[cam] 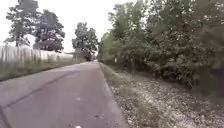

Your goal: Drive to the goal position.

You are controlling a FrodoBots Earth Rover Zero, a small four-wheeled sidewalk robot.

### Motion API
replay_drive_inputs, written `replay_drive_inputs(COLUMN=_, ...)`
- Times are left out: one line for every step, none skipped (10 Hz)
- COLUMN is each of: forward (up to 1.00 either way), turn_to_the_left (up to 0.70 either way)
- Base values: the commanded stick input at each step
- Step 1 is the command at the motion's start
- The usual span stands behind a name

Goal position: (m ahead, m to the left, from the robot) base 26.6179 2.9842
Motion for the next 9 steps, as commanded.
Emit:
replay_drive_inputs(forward=0.08, turn_to_the_left=0.15)
replay_drive_inputs(forward=0.1, turn_to_the_left=0.18)
replay_drive_inputs(forward=0.11, turn_to_the_left=0.2)
replay_drive_inputs(forward=0.12, turn_to_the_left=0.23)
replay_drive_inputs(forward=0.2, turn_to_the_left=0.41)
replay_drive_inputs(forward=0.32, turn_to_the_left=0.61)
replay_drive_inputs(forward=0.44, turn_to_the_left=0.56)
replay_drive_inputs(forward=0.56, turn_to_the_left=0.51)
replay_drive_inputs(forward=0.69, turn_to_the_left=0.45)
